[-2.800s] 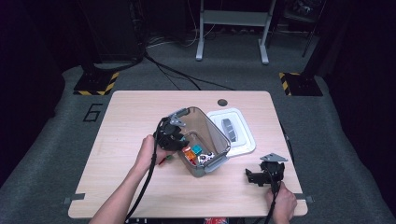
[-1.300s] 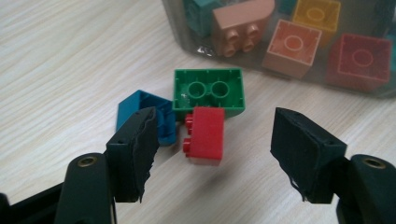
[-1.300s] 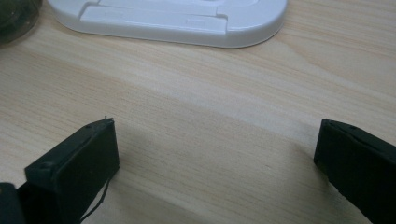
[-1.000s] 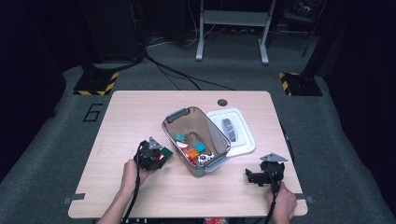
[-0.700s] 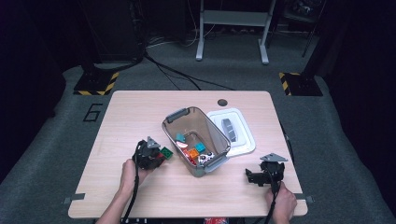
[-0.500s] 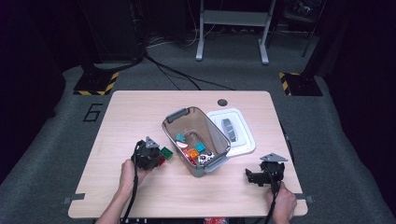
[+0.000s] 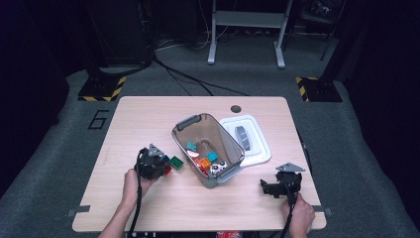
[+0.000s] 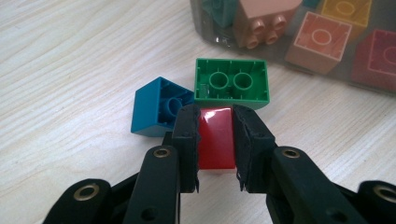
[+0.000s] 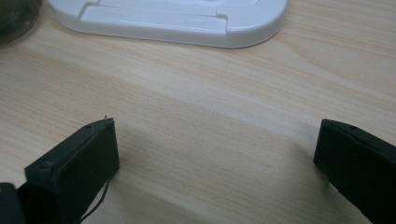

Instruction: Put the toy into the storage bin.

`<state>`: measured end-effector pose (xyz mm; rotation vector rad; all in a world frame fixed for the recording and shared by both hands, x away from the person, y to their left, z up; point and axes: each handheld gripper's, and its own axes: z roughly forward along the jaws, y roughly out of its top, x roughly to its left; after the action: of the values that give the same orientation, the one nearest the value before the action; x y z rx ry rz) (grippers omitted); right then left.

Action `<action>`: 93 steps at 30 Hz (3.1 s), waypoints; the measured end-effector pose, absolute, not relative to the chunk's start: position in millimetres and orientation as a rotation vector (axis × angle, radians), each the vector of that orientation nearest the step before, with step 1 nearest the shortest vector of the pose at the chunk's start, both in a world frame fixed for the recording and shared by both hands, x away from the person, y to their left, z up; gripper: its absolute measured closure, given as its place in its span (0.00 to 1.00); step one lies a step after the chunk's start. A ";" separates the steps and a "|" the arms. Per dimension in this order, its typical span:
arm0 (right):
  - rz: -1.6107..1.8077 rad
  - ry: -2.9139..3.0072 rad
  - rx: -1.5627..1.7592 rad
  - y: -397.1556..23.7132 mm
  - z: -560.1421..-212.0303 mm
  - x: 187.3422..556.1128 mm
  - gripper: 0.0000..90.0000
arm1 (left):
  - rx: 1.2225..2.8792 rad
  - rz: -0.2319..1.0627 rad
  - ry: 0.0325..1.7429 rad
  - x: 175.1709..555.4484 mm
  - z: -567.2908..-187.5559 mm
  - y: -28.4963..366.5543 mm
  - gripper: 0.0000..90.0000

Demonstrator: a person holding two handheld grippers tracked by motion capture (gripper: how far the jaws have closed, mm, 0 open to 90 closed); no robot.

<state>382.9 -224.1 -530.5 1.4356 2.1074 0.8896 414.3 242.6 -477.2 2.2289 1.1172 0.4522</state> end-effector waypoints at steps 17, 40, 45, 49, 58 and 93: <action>0.890 2.108 1.435 -224.1 -530.5 382.9 0.00 | 2.197 0.484 1.123 420.3 -452.2 250.1 0.80; 0.890 2.107 1.436 -224.1 -530.5 382.8 0.00 | 2.180 0.545 1.132 437.6 -402.0 252.6 0.80; 0.890 2.107 1.435 -224.1 -530.5 382.9 0.00 | 2.168 0.565 1.131 442.7 -390.3 250.7 0.80; 0.890 2.107 1.436 -224.1 -530.5 382.9 0.00 | 2.164 0.584 1.124 446.1 -379.2 248.7 0.80; 0.890 2.107 1.436 -224.1 -530.5 382.9 0.00 | 2.155 0.614 1.094 453.3 -359.2 239.2 0.80; 0.890 2.107 1.435 -224.1 -530.5 382.9 0.00 | 2.258 0.596 1.009 481.1 -380.0 170.7 0.80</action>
<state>382.9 -224.1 -530.5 1.4355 2.1074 0.8898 481.1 170.7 -380.0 2.2581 1.0091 0.5958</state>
